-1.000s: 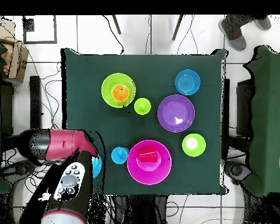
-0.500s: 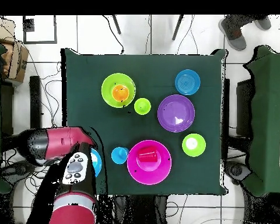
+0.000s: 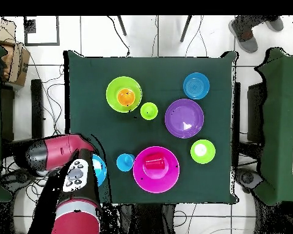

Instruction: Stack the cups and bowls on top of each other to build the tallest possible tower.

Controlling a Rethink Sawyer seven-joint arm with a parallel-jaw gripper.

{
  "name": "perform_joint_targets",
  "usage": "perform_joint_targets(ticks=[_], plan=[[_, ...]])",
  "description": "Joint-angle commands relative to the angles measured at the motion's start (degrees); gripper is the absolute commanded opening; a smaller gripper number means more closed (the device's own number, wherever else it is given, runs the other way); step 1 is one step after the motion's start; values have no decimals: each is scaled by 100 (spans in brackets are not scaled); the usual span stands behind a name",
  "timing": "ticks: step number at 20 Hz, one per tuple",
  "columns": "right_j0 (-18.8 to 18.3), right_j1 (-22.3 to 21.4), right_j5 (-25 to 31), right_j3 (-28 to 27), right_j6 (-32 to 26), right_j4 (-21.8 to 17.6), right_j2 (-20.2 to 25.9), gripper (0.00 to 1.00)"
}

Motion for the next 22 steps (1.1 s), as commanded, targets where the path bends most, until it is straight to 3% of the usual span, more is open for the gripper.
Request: perform_joint_targets(ticks=[1,3,5,22], plan=[[33,-92,-980,528,-127,-606,144,100],[209,-156,-905,573,415,-538,-195,100],[284,-185,-771,603,552,-542,-379,100],[639,7,-893,535,541,-410,-1001,100]])
